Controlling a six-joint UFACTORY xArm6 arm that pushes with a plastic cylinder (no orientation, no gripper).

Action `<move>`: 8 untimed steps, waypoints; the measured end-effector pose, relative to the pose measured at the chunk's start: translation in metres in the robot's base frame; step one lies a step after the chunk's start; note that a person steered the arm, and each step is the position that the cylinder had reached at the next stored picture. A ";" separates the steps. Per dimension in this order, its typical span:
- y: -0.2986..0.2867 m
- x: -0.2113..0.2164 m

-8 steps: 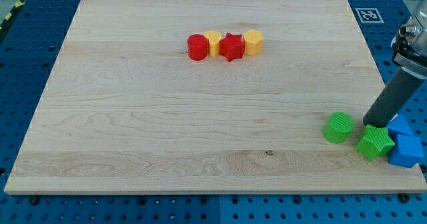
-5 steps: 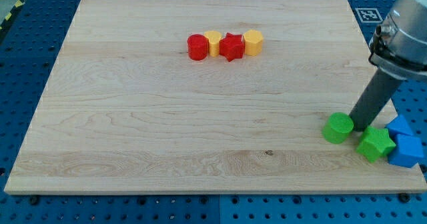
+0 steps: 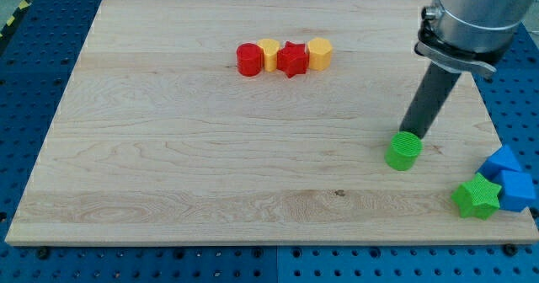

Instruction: Put the green circle beside the green star to the left

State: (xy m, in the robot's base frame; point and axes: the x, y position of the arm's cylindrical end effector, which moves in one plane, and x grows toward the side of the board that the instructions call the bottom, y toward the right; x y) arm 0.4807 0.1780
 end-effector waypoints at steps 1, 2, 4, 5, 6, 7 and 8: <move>-0.026 -0.007; -0.030 0.012; -0.030 0.048; -0.030 0.049; -0.031 0.050; -0.033 0.054; -0.019 0.074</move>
